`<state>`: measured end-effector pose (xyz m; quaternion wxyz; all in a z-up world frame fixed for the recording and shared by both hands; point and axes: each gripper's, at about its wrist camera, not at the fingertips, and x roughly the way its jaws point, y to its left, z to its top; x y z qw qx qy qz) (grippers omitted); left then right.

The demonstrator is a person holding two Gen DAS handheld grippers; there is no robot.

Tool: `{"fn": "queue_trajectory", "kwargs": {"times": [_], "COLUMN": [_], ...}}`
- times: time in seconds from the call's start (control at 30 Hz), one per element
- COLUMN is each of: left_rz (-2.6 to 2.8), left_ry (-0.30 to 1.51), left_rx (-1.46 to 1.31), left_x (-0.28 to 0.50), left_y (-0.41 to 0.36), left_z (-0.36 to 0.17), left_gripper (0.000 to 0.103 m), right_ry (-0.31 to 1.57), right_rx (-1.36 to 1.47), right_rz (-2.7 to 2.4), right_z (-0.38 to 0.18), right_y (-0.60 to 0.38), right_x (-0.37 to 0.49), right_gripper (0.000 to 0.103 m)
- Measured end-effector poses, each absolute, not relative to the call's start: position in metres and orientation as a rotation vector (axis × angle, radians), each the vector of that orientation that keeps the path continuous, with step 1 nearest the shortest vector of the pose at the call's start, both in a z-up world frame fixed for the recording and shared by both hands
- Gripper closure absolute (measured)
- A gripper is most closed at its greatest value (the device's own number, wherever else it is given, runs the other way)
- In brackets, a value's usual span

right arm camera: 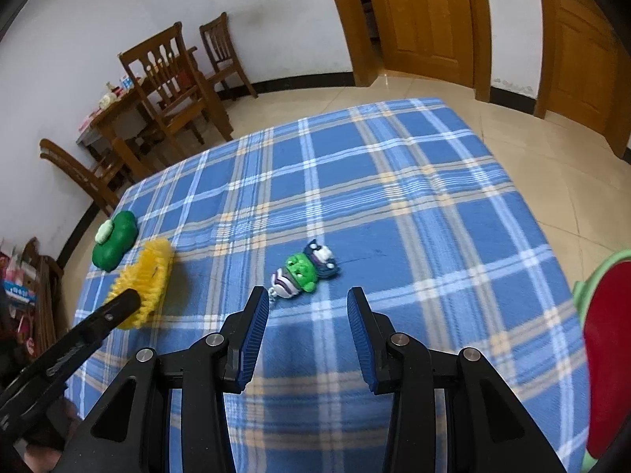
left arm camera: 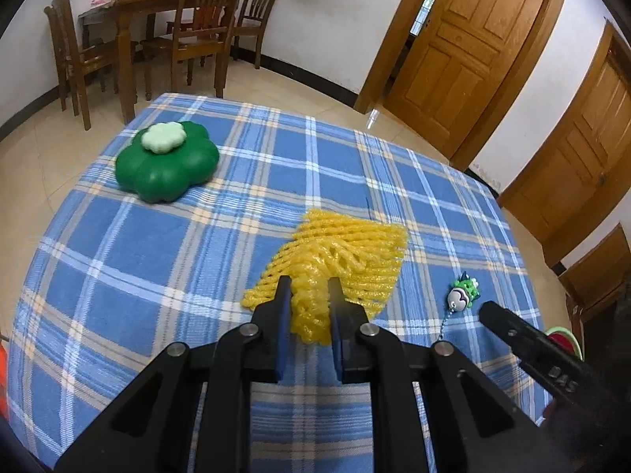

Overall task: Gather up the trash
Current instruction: 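Grasp the green toy keychain with the right gripper while the left holds the foam net, then carry the foam net and green toy over the red bin and open both grippers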

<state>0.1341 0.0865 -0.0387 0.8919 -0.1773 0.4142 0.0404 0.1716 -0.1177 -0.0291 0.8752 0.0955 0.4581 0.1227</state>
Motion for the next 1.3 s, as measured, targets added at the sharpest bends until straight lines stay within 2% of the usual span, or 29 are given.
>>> {"fn": "queue_trajectory", "kwargs": {"times": [0.4, 0.43, 0.47, 0.93, 1.3], "left_rz": [0.084, 0.082, 0.080, -0.013, -0.162], "left_ry": [0.846, 0.844, 0.843, 0.820, 0.817], "left_rx": [-0.416, -0.416, -0.416, -0.377, -0.303], "left_x": [0.124, 0.123, 0.122, 0.112, 0.106], "left_y": [0.098, 0.097, 0.097, 0.062, -0.002], "left_z": [-0.035, -0.034, -0.033, -0.010, 0.013], "left_gripper": [0.087, 0.087, 0.087, 0.087, 0.087], "right_ry": [0.950, 0.941, 0.936, 0.870, 0.794], "right_rx": [0.138, 0.122, 0.109, 0.183, 0.255], "right_rz": [0.240, 0.238, 0.236, 0.246, 0.151], "right_z": [-0.046, -0.046, -0.046, -0.017, 0.014], "right_y": [-0.094, -0.092, -0.091, -0.140, -0.210], "right_x": [0.190, 0.190, 0.190, 0.147, 0.096], "right_gripper": [0.061, 0.065, 0.074, 0.075, 0.075]}}
